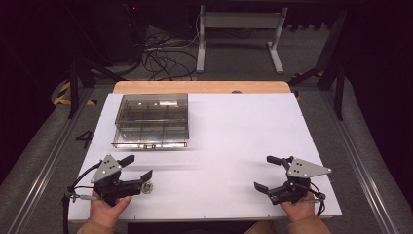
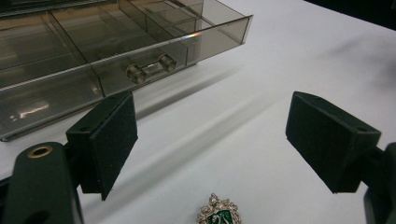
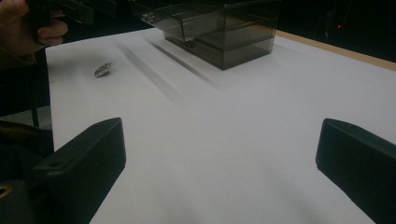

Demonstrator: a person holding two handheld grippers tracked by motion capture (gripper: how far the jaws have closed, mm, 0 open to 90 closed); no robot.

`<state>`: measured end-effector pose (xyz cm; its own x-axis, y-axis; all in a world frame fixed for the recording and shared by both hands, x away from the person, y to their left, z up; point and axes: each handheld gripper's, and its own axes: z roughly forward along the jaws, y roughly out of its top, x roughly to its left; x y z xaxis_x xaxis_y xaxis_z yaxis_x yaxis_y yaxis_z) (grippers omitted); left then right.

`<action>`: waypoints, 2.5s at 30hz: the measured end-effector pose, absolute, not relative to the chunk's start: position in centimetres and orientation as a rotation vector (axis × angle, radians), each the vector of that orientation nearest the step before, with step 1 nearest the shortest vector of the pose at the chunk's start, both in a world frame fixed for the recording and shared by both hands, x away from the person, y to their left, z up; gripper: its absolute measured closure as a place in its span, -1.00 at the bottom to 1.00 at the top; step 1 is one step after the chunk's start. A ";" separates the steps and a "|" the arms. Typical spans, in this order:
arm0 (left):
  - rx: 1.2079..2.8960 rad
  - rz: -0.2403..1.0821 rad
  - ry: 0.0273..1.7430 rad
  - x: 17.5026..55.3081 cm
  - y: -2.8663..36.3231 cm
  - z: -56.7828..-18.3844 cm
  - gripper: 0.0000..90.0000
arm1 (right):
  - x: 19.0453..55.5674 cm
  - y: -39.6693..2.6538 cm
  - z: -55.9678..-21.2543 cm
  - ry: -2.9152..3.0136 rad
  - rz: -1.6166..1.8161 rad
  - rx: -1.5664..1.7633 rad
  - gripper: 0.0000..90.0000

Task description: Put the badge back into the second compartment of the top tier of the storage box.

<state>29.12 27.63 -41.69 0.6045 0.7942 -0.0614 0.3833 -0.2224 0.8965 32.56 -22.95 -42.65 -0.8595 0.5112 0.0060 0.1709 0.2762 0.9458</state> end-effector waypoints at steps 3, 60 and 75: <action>1.840 0.514 0.956 29.3 27.5 -41.7 -0.61 | 32.6 -22.9 -42.7 2.251 1.610 0.624 -0.95; 2.180 0.234 1.222 30.9 25.8 -43.2 -0.26 | 32.5 -22.9 -42.7 2.266 1.609 0.604 -0.93; 2.253 0.251 1.244 31.0 25.2 -43.7 -0.21 | 32.5 -22.9 -42.7 2.272 1.607 0.602 -0.93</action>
<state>30.99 25.17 -43.69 0.5546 0.8264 -0.0973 0.7238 -0.4214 0.5464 32.55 -22.90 -42.73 -0.8697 0.4936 0.0020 0.1664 0.2892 0.9427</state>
